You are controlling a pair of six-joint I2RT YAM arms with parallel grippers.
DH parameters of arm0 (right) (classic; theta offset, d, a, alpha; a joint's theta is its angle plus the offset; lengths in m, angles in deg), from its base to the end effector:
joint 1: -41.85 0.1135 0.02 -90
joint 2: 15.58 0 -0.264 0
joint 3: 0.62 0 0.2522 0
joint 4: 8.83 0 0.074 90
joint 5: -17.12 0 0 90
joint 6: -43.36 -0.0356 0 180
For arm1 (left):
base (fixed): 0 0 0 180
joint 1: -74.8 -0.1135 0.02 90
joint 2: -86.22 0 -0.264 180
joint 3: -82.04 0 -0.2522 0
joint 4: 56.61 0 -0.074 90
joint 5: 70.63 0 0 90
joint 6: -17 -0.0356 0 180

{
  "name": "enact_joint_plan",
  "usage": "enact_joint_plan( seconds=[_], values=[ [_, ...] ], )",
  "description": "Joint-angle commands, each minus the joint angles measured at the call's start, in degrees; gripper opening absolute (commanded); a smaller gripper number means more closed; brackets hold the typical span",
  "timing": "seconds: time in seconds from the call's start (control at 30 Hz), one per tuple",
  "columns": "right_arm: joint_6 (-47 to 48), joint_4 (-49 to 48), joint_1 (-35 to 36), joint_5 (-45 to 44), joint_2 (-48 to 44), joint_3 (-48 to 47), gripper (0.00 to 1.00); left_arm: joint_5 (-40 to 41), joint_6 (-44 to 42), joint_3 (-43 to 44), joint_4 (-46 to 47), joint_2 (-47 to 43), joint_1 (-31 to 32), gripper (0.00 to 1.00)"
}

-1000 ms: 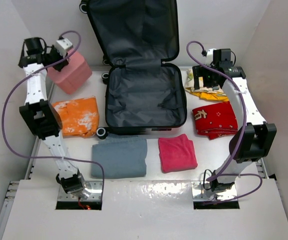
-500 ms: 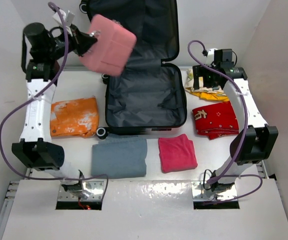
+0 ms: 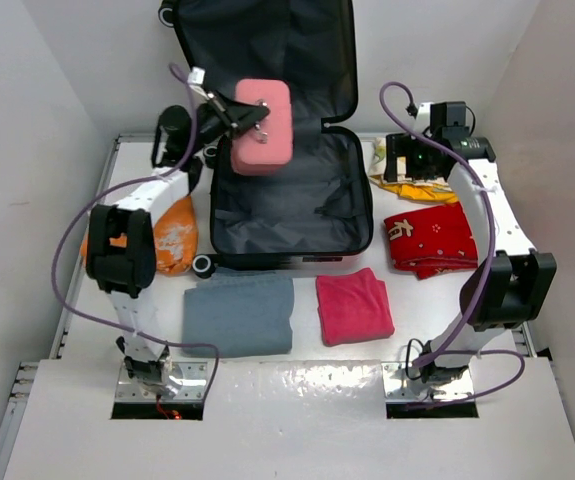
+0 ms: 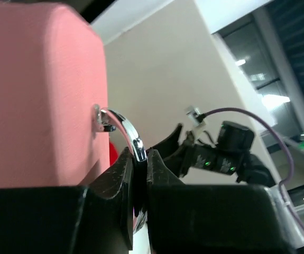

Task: Pack the luggage

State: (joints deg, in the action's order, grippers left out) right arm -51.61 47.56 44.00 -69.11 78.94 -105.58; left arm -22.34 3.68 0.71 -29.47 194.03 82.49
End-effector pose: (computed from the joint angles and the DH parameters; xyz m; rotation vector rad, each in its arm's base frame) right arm 0.3646 0.0160 0.3437 0.0268 2.3747 0.1377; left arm 0.4382 -0.0831 0.3559 -0.1848 1.5438 -1.6614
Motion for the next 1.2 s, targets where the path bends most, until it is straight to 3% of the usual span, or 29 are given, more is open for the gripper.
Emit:
enact_joint_plan(
  seconds=[0.0, 0.27, 0.43, 0.6, 0.83, 0.93, 1.0, 1.03, 1.13, 1.17],
  values=[
    [-1.79, -0.01, -1.18, 1.68, -2.15, 0.49, 0.94, 3.74, 8.57, 3.86, 19.65, -0.77, 4.70, 0.00],
    [-7.33, -0.27, -5.67, 8.70, -1.27, 2.95, 0.94, 9.55, 14.45, 8.61, 22.99, 8.73, 14.62, 0.00],
    [-7.60, -0.09, -6.20, 9.76, 0.66, 1.91, 0.93, 11.83, 19.20, 6.69, 27.56, 15.48, 16.58, 0.00],
    [-7.95, 0.09, -6.20, 10.29, 2.24, 0.58, 0.93, 11.83, 16.75, -2.88, 22.58, 21.65, 11.76, 0.00],
    [-8.56, -0.53, -6.20, 10.91, 3.57, 0.15, 0.93, 10.51, 11.39, -4.75, 14.13, 23.24, 3.93, 0.00],
    [-9.00, -0.62, -6.02, 11.08, 4.27, -0.73, 0.92, 9.81, -1.50, 0.07, -3.94, 20.70, 2.08, 0.00],
    [-9.53, -0.53, -5.85, 11.26, 4.53, -1.00, 0.91, 12.95, -15.38, 3.58, -15.97, 17.88, 2.07, 0.00],
    [-9.96, -0.79, -5.84, 11.52, 4.45, -1.17, 0.91, 14.02, -20.04, 8.74, -28.21, 17.87, 2.07, 0.00],
    [-10.93, -2.45, -4.35, 12.40, 5.15, -1.09, 0.89, 19.11, -36.31, 18.59, -45.58, 17.87, 3.21, 0.00],
    [-11.63, -4.82, -3.48, 12.58, 4.97, -0.57, 0.89, 20.87, -39.04, 19.50, -47.65, 17.18, 4.35, 0.08]
  ],
)
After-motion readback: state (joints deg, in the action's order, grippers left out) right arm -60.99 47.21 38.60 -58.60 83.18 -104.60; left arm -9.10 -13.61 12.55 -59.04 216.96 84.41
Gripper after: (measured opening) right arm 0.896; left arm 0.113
